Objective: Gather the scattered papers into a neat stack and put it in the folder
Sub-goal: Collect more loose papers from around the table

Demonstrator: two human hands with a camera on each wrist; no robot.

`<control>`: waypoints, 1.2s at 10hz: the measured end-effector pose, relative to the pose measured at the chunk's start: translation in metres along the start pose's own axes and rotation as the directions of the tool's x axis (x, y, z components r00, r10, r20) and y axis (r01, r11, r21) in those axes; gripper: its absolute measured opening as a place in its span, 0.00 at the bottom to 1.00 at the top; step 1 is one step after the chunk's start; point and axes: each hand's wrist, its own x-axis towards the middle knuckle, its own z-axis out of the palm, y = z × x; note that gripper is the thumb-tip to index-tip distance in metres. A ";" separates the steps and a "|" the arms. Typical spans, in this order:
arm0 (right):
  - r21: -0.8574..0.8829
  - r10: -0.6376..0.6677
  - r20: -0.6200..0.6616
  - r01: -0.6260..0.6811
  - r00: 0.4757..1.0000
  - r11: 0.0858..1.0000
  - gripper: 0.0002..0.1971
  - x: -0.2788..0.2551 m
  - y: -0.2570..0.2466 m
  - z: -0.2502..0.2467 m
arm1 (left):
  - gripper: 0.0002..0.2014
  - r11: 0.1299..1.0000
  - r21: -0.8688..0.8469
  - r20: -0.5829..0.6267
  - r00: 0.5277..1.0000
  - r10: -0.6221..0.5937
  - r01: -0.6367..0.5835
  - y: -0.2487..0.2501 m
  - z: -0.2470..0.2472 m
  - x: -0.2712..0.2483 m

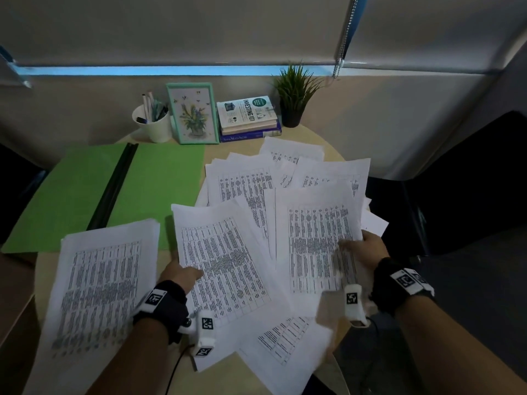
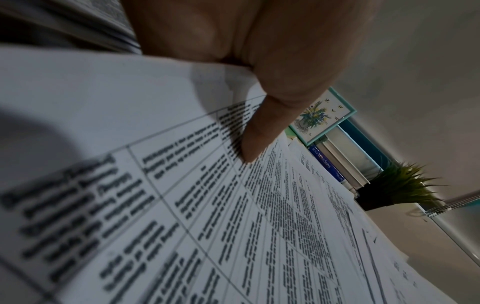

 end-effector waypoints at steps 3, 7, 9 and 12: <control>0.088 -0.432 -0.144 0.447 0.890 0.890 0.10 -0.004 -0.054 -0.038 | 0.31 0.997 0.060 0.005 0.999 -0.038 0.038 0.010 0.003 -0.013; 0.249 -0.507 0.264 0.450 0.821 0.858 0.09 -0.058 -0.136 -0.046 | 0.36 0.996 0.027 0.000 0.996 -0.085 0.085 0.016 0.002 -0.020; -0.049 -0.344 0.403 0.395 0.848 0.917 0.11 -0.041 -0.094 0.013 | 0.27 0.994 -0.046 -0.059 0.993 -0.105 0.103 0.010 -0.002 -0.016; -0.346 -0.199 0.436 0.368 0.878 0.863 0.21 -0.048 -0.032 0.095 | 0.56 0.966 -0.258 -0.019 0.999 -0.033 0.027 -0.001 0.014 -0.035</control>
